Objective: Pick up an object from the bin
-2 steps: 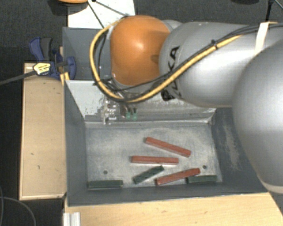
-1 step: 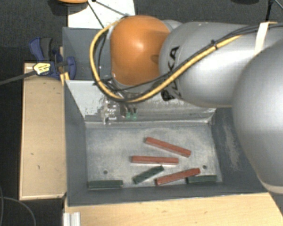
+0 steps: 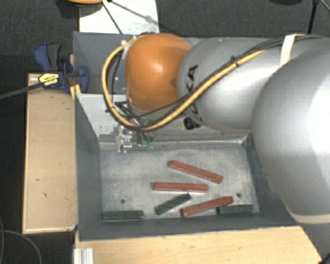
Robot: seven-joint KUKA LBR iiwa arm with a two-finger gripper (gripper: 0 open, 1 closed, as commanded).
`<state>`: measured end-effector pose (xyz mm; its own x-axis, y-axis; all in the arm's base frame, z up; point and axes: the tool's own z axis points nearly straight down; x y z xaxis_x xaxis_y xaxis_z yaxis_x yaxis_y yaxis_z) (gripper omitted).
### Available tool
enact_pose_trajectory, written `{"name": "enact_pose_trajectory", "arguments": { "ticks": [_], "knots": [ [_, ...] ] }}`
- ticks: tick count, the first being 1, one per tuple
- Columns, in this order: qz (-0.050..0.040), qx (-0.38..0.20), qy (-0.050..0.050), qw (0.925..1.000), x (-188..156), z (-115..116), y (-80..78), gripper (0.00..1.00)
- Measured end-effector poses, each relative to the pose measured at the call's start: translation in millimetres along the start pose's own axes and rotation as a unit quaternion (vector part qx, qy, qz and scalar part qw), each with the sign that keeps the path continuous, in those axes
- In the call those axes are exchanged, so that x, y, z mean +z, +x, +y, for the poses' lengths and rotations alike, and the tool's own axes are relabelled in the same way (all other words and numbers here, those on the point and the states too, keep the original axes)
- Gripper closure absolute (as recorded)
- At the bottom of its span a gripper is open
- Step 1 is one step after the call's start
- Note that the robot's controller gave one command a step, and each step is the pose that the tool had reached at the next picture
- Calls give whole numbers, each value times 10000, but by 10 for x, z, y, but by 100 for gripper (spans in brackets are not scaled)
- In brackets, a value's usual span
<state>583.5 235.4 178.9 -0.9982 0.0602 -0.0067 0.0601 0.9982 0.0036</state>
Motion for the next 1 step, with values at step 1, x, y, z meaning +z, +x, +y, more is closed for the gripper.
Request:
{"name": "enact_pose_trajectory", "arguments": {
  "ticks": [1],
  "knots": [
    [26,395,11,9992,372,-182,-4,100]
  ]
}}
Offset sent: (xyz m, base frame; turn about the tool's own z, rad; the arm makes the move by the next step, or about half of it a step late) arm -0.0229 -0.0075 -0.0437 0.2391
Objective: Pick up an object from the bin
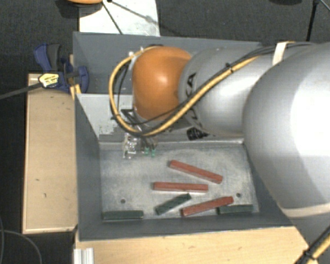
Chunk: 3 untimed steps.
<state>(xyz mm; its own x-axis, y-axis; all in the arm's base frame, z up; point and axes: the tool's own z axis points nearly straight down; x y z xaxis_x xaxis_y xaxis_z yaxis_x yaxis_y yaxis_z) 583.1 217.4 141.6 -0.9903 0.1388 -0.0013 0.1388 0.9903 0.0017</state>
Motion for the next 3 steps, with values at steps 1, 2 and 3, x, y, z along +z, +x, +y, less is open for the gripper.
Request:
{"name": "enact_pose_trajectory", "arguments": {
  "ticks": [1,2,3],
  "knots": [
    [6,459,7,9989,44,15,131,100],
    [-5,608,0,9981,19,144,138,100],
    [-2,108,6,9999,5,140,566,100]
  ]
}}
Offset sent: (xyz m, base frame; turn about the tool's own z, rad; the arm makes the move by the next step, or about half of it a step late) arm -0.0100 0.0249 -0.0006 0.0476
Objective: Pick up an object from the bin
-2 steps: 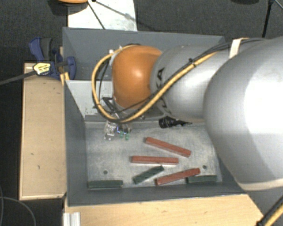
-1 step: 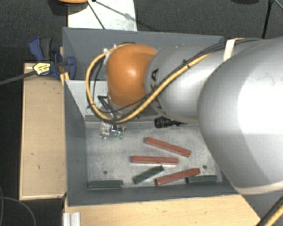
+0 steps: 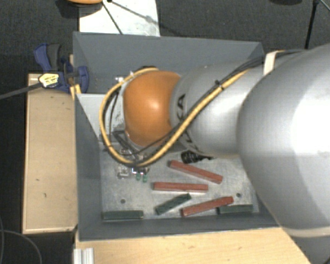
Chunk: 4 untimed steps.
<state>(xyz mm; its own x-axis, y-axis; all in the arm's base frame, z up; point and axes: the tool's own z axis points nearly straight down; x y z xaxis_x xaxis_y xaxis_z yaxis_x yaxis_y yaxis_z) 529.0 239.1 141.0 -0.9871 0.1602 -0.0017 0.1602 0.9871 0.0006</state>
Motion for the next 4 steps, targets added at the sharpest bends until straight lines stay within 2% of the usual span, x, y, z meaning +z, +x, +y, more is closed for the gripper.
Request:
{"name": "enact_pose_trajectory", "arguments": {
  "ticks": [1,2,3,4],
  "knots": [
    [19,-44,-3,10000,18,-178,79,100],
    [7,342,2,9994,4,-443,140,100],
    [26,-428,12,9991,-539,-592,13,100],
    [-11,-513,-6,9987,-914,-532,79,100]
  ]
}}
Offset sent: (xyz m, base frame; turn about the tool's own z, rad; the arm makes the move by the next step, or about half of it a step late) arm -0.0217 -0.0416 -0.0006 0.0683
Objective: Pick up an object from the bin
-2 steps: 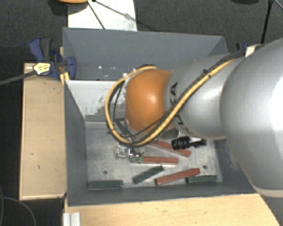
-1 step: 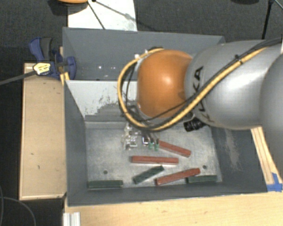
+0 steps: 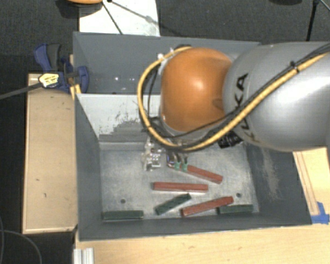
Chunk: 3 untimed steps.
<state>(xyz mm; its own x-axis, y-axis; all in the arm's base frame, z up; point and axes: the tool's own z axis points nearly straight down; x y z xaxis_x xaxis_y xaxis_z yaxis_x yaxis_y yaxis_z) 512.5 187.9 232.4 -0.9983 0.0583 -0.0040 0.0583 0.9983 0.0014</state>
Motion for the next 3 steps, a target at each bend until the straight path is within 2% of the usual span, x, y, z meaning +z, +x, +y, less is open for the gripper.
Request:
{"name": "enact_pose_trajectory", "arguments": {
  "ticks": [1,2,3],
  "knots": [
    [24,948,13,9955,706,17,-295,0],
    [13,951,5,9955,690,23,-298,0],
    [5,929,-3,9957,707,-377,114,0]
  ]
}}
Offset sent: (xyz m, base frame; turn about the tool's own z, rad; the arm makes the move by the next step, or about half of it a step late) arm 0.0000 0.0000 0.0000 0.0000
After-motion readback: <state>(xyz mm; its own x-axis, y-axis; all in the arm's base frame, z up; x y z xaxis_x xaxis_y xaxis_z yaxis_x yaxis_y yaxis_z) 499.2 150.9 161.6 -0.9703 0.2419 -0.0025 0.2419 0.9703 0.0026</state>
